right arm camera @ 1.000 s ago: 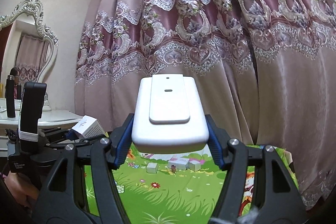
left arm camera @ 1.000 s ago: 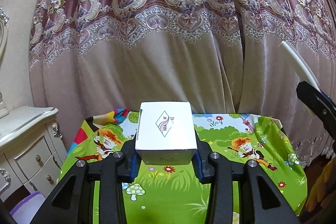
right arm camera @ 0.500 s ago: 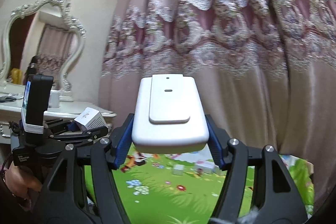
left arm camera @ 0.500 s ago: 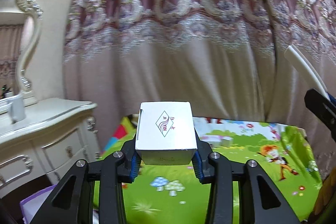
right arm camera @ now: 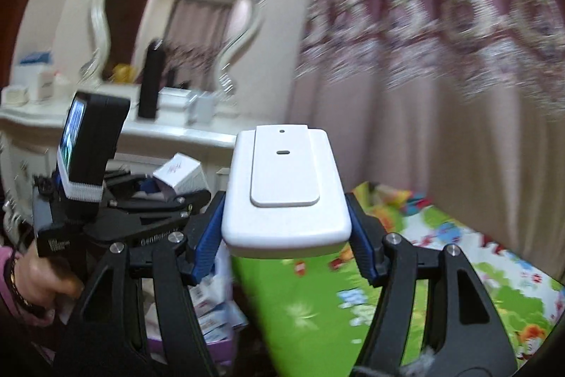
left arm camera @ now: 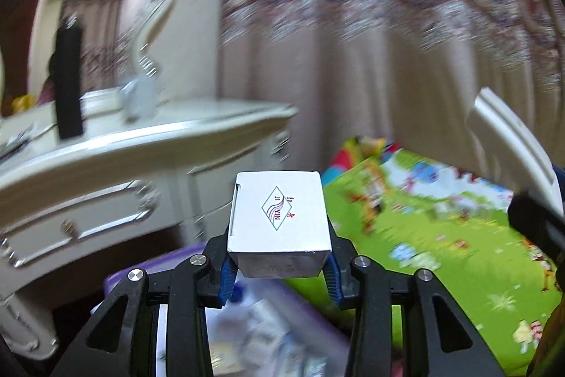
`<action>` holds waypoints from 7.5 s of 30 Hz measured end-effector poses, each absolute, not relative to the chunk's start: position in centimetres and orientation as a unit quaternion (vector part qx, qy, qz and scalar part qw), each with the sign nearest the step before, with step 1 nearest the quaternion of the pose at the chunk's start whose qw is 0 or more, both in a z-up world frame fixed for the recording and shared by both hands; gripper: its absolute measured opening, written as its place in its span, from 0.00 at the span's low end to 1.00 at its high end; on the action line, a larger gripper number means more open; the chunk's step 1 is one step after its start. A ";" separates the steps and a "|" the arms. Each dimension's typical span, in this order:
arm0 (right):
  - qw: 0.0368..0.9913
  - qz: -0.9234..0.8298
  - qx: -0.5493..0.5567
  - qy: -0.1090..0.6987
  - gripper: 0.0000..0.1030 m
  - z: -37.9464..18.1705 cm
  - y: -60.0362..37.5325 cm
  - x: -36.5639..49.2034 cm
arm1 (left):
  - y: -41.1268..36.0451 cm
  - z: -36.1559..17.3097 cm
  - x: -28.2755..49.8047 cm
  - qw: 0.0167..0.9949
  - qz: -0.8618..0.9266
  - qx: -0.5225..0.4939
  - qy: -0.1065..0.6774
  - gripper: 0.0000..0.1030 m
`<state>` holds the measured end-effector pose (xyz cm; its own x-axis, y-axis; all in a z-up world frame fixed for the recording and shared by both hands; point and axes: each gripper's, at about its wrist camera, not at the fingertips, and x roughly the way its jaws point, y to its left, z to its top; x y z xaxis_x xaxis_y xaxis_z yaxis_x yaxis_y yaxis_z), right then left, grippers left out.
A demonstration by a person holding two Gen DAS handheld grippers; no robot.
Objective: Organize rigid objects
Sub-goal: 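Lift both held boxes and carry them over the storage box, then open both grippers to drop the boxes into the storage box, then return both grippers to the remaining objects on the mat, then grasp the metal binder clip with the right gripper while the left gripper grasps a white cube, then lift the binder clip and white cube and carry them over the storage box, then open both grippers to drop the clip and cube into the storage box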
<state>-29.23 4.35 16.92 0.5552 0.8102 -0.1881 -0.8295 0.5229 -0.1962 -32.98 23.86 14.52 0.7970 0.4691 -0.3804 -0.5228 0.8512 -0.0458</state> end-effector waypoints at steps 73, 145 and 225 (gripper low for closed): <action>0.870 0.223 -0.098 0.429 0.25 0.2 -7.9 14.3 | 10.8 0.1 3.2 0.894 0.027 -0.048 0.445 1.00; 0.932 0.134 -0.003 0.336 0.25 5.7 -21.1 -12.6 | -0.8 5.8 -12.5 0.924 -0.044 0.011 0.379 0.40; 0.808 0.518 -0.204 0.192 0.68 9.8 12.9 -29.2 | 36.5 4.8 -37.3 0.849 0.306 -0.298 0.310 0.83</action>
